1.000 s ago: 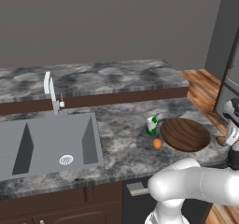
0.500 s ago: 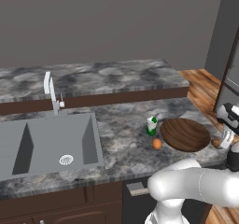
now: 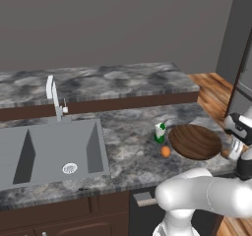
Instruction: Gather the eggs and milk located in the vicinity of the sink area and place them right next to the bowl.
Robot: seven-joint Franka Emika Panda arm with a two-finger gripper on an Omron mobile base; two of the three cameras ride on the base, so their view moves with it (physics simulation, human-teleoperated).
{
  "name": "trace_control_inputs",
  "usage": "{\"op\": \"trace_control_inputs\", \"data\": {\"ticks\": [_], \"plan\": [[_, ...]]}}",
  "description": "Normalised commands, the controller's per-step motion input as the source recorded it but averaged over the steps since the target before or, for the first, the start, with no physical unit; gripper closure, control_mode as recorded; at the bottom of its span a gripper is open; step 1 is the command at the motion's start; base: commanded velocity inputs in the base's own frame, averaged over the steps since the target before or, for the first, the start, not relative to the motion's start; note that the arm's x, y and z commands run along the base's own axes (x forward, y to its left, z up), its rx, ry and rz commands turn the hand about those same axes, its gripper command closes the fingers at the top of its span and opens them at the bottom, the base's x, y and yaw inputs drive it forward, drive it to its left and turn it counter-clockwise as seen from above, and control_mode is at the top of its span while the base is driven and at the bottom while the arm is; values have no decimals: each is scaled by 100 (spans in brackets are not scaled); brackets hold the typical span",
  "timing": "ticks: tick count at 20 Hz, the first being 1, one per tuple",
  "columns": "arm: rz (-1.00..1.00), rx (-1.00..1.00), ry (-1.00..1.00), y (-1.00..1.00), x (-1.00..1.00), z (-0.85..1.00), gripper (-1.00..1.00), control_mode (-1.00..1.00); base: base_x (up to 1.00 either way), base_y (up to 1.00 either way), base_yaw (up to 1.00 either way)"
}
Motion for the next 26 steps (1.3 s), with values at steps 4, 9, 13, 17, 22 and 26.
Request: {"op": "trace_control_inputs", "data": {"ticks": [4,9,13,17,22,26], "plan": [[0,-3,0,0,13,-2,100,-100,0,0,0],[0,-3,0,0,19,0,100,-100,0,0,0],[0,0,0,0,2,0,100,-100,0,0,0],[0,0,0,0,0,0,-100,-100,0,0,0],[0,0,0,0,0,0,-100,-100,0,0,0],[0,0,0,0,0,0,-100,-100,0,0,0]]}}
